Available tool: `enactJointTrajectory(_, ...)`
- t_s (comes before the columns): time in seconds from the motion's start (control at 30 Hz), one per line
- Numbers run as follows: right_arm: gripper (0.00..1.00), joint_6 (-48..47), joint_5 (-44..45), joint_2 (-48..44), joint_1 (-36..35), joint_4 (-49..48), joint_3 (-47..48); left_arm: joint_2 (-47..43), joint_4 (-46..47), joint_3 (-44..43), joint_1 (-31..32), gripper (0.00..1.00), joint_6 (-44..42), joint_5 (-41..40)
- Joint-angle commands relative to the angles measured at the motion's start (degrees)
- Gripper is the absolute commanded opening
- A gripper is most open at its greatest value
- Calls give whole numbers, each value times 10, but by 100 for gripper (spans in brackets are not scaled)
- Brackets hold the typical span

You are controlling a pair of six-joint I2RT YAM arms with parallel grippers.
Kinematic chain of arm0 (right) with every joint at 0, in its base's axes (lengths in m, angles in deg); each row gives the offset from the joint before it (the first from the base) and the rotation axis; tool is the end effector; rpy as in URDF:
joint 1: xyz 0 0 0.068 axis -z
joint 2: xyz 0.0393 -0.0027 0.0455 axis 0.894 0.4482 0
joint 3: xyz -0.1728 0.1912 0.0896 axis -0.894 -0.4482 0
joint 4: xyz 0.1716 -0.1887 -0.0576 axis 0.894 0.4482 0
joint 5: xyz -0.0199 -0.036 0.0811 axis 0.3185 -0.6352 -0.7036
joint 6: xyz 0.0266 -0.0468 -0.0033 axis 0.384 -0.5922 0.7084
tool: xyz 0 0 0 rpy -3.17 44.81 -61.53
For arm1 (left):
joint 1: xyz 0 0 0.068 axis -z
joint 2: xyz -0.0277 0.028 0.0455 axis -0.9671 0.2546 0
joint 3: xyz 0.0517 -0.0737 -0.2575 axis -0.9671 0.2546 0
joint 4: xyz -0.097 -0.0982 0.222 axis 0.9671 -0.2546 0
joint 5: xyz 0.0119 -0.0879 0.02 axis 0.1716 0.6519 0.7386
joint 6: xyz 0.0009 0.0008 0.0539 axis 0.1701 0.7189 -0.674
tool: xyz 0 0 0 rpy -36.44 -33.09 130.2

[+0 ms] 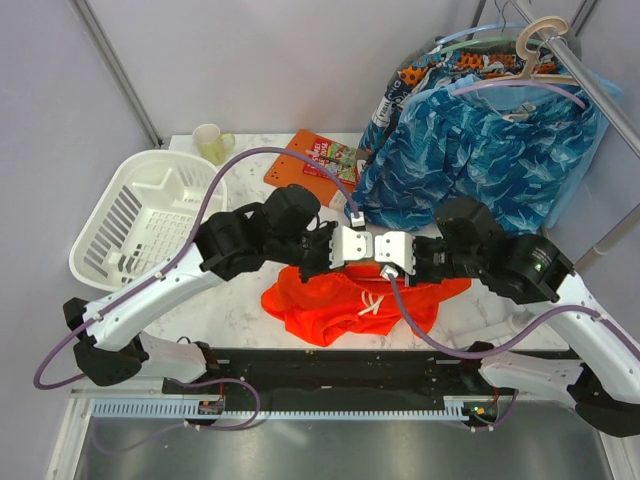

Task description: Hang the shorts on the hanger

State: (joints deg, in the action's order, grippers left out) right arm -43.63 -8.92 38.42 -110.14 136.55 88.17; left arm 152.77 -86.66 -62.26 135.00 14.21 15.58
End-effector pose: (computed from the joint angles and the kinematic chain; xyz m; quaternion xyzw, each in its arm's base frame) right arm 0.1070 0.1260 0.4163 -0.6693 0.6119 0.1220 0.4033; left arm 0.1224 -0.2300 0.4179 0.6706 0.5961 -0.2376 0.3721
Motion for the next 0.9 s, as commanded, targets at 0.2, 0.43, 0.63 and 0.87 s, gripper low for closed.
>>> enactJointTrajectory(0.2,82,101,130,-81,-3,-170,-46,12,23,-2,-54,2,120,108)
enactJointTrajectory(0.43,74,76,117,-184,-3,-197,-114,26,42,-9,-78,2,170,137)
enactJointTrajectory(0.63,44,75,73,-80,-3,-154,-14,49,53,-33,-103,2,233,174)
enactJointTrajectory(0.87,46,-8,-6,-40,-3,-143,22,45,73,-24,-129,2,268,203)
